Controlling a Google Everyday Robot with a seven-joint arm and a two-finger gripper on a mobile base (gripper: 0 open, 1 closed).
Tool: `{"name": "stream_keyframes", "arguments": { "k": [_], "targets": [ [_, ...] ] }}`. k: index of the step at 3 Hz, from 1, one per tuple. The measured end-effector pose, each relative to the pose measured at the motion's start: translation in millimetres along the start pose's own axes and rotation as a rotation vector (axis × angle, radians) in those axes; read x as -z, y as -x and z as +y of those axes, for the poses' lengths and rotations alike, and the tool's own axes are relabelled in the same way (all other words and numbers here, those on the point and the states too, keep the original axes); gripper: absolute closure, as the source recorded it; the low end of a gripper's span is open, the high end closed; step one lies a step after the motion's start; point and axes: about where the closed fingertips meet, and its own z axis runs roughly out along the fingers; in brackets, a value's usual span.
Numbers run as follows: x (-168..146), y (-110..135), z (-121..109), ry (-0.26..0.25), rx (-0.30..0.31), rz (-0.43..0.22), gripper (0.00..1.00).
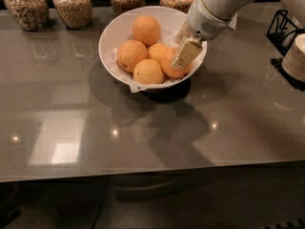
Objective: Pick orange from white bowl
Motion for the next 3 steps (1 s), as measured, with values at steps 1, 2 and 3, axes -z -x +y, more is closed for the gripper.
{"name": "stream_keyframes", "arguments": {
  "k": [1, 2, 3],
  "targets": [
    [-9, -5, -3, 0.009, -0.011, 0.014, 0.41],
    [-18, -11, -5, 0.021, -0.021, 0.032, 0.38],
    [-28, -17, -6, 0.036, -0.031, 0.053, 0.30]
  ]
}}
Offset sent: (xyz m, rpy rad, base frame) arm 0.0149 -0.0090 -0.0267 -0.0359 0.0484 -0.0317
